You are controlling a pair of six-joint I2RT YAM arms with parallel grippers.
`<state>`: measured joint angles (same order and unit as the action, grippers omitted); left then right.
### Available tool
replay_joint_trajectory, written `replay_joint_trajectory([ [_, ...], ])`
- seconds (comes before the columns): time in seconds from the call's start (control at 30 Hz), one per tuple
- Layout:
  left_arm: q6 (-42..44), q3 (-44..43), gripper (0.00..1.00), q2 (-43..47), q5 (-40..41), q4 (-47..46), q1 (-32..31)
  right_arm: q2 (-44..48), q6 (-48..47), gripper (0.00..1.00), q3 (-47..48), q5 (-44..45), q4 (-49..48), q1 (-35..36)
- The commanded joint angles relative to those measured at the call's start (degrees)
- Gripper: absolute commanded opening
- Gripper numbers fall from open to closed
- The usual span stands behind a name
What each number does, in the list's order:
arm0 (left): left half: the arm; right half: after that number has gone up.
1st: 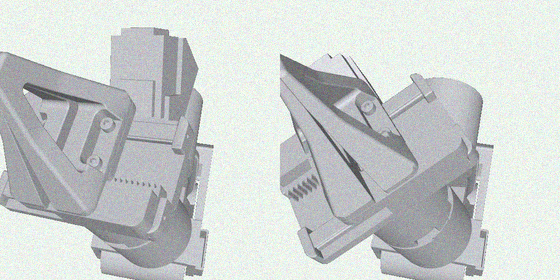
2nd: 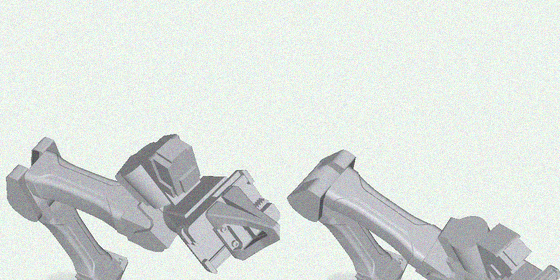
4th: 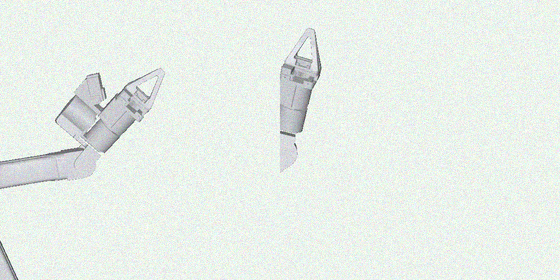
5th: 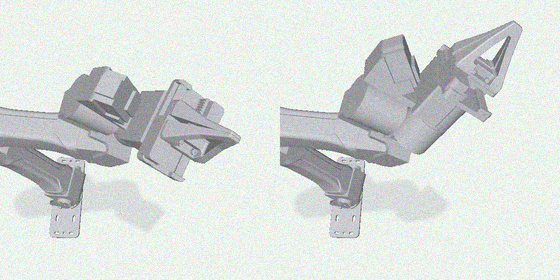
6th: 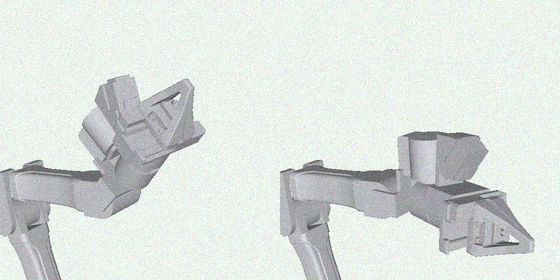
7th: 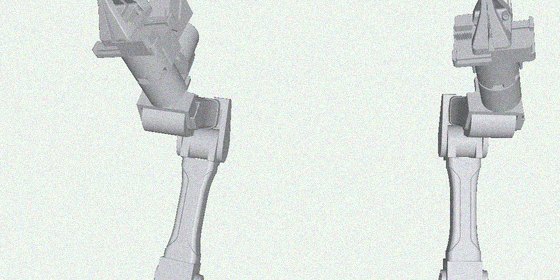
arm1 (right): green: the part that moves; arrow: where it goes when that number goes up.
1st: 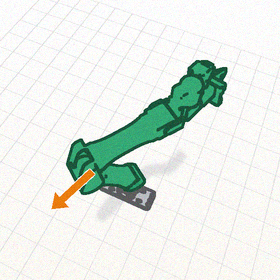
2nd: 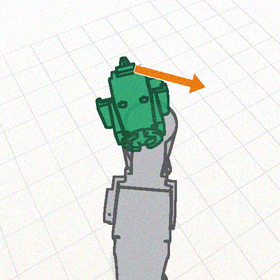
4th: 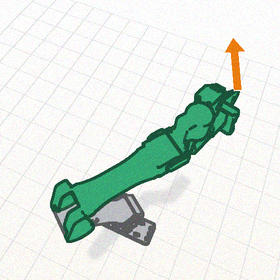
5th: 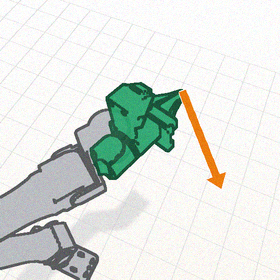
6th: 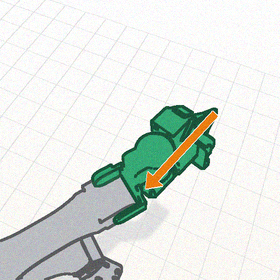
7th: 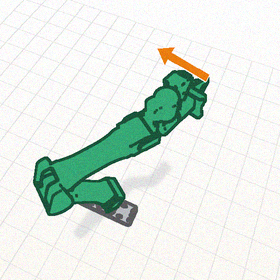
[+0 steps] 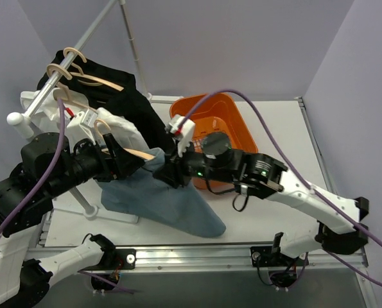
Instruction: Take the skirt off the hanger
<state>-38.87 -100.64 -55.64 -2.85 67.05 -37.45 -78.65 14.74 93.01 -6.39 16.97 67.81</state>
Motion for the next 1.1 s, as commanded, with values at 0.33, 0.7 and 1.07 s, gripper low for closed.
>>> replay_joint_trajectory([
  [0.33,-2.17,-11.43,0.68,-6.06,8.57,1.34,-0.25,18.71,10.83,0.0,-6.97,0.07,0.87,0.66],
  [0.7,-2.0,-5.71,0.63,-4.48,7.34,-3.24,-0.17,18.1,12.07,0.0,-5.83,-0.55,-2.2,1.09],
  [1.07,-2.52,-0.7,0.6,-4.92,5.23,-7.45,-0.17,16.78,11.71,0.0,-3.89,-0.64,-3.87,1.18],
])
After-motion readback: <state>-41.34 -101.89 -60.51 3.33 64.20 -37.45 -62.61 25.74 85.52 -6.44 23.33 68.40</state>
